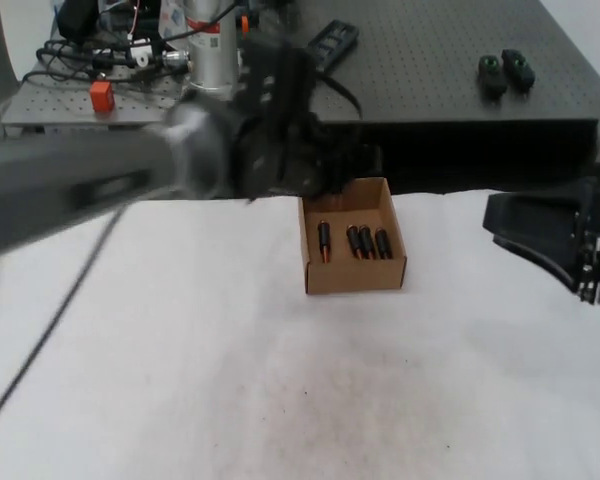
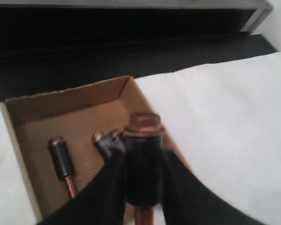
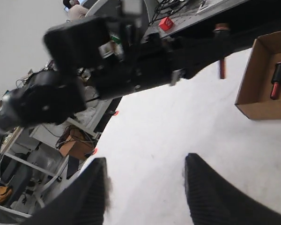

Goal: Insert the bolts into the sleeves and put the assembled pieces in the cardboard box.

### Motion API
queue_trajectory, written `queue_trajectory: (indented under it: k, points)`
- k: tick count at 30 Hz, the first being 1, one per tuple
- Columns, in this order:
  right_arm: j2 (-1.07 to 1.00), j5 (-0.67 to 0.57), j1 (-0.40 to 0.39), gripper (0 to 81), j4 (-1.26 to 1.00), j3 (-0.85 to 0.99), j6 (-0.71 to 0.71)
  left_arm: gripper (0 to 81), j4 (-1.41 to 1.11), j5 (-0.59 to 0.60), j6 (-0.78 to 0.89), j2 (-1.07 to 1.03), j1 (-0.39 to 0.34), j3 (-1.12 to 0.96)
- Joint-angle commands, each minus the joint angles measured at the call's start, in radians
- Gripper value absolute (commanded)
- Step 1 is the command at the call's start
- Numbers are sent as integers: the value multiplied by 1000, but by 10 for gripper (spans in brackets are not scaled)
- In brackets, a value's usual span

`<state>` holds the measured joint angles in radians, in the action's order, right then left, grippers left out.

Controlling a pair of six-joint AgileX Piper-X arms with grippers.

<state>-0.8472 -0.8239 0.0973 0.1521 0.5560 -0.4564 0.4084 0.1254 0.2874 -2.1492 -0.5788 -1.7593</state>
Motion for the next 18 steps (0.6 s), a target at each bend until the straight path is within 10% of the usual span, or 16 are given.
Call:
queue_trajectory:
  k: [1,11,18]
  points:
    - [54,36,4,377,44,5,29,7,79,-12,-27,-35,1,-73]
    - [83,36,4,377,104,5,43,9,346,-29,-26,-325,1,-486]
    - [83,36,4,377,104,5,47,269,369,-48,2,-326,3,-486]
